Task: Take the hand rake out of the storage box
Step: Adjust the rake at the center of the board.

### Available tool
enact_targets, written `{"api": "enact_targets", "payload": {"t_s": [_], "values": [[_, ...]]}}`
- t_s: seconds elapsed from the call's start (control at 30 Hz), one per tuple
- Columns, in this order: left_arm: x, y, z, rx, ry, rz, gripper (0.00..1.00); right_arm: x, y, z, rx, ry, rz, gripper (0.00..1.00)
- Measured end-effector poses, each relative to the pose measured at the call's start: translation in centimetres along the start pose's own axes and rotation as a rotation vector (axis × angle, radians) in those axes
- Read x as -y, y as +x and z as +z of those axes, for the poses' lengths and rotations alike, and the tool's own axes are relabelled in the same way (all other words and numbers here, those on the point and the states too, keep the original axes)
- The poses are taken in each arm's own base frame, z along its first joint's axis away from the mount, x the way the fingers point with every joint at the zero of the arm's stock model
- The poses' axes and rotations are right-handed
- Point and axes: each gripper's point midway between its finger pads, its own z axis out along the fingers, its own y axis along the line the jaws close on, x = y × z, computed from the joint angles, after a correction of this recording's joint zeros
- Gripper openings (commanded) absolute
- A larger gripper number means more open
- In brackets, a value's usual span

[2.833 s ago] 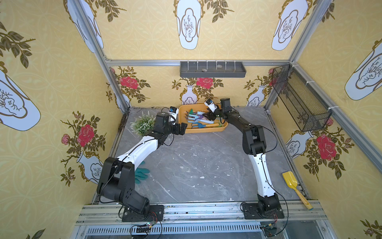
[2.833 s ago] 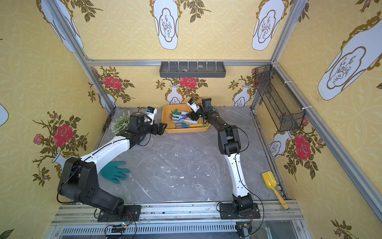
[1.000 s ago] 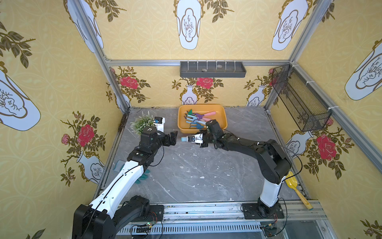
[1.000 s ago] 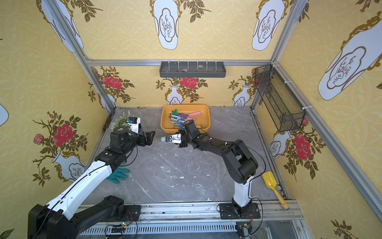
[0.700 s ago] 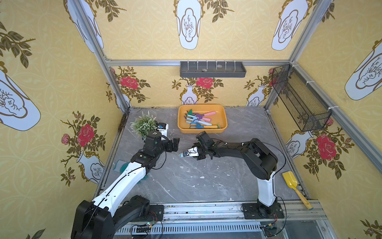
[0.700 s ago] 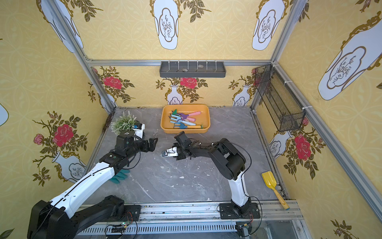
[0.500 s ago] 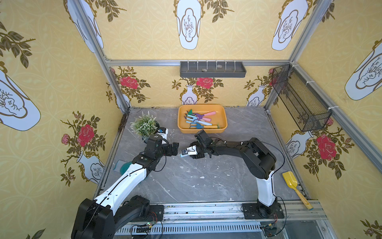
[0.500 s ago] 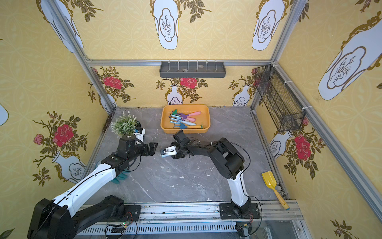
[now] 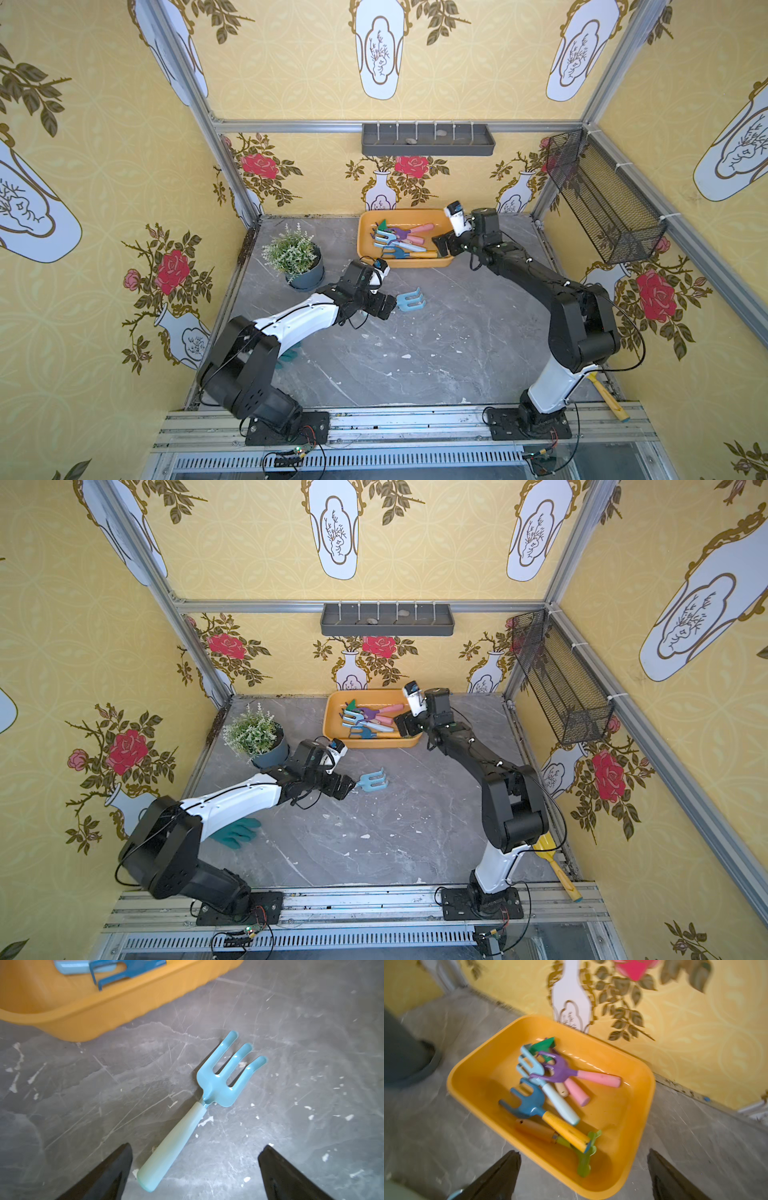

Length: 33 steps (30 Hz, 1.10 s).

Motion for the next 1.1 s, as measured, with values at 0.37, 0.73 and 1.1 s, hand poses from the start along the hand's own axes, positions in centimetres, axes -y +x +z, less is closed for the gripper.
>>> {"api": "enact_targets", "payload": {"t_s": [0.37, 0.73, 1.1], "values": [[-0.2, 2.5, 5.2, -0.192, 0.022, 0.039, 0.66, 8.0, 5.0, -0.4, -0.114, 0.122, 0.464, 0.98], [0.7, 4.4, 5.3, -0.245, 0.082, 0.013, 0.18, 8.5, 6.1, 0.0, -0.131, 0.122, 0.534, 0.98], [-0.9, 6.1, 3.5, -0.216, -0.011, -0.246, 0.13, 8.5, 6.6, 1.4, -0.147, 0.072, 0.611, 0.97]]}}
